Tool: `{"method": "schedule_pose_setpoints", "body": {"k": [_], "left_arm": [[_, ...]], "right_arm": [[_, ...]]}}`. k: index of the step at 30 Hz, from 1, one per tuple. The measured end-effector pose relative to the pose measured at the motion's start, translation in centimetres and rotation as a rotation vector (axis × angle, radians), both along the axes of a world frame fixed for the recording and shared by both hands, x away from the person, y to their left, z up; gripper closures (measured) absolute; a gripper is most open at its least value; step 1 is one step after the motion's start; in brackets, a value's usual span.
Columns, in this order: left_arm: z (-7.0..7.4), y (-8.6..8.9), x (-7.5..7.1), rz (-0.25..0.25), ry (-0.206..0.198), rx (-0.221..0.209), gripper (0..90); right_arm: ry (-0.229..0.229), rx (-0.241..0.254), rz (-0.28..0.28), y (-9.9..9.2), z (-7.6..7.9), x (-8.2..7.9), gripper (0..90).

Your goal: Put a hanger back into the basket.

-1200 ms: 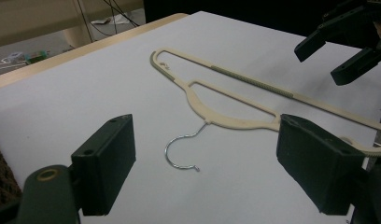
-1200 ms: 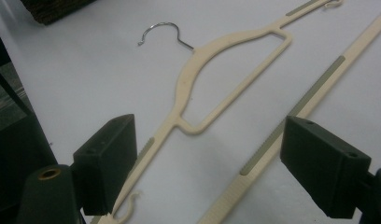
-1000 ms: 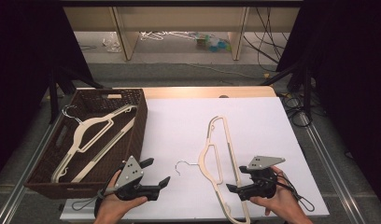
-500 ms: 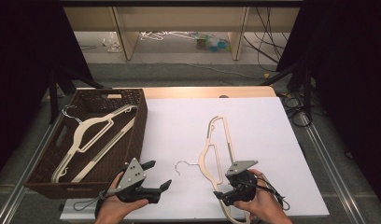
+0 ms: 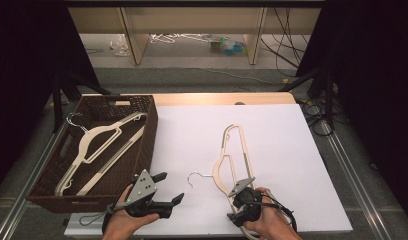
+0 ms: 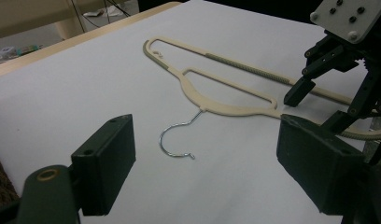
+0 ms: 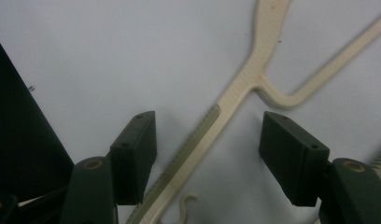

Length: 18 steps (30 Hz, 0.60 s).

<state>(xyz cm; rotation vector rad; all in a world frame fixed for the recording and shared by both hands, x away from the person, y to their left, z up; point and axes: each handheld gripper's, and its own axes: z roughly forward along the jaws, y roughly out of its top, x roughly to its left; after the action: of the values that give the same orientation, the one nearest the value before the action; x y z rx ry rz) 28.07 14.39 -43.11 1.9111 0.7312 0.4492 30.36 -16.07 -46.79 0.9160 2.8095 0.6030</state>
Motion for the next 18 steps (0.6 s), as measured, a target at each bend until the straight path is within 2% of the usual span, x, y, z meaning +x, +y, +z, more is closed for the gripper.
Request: {"method": "schedule_pose_setpoints", "body": {"k": [5,10,18], "left_arm": [[-0.13,-0.08,0.01,-0.004,0.006,-0.002,19.7],[-0.24,0.01,0.00,-0.010,0.008,0.005,19.7],[-0.36,0.33,-0.06,-0.002,0.011,-0.001,20.2]], "right_arm": [[-0.005,-0.030,0.018,0.22,0.02,0.18,39.3],[0.026,-0.051,0.019,0.37,0.19,0.52,42.9],[0.056,-0.091,0.044,0.12,0.56,1.11,58.8]]}}
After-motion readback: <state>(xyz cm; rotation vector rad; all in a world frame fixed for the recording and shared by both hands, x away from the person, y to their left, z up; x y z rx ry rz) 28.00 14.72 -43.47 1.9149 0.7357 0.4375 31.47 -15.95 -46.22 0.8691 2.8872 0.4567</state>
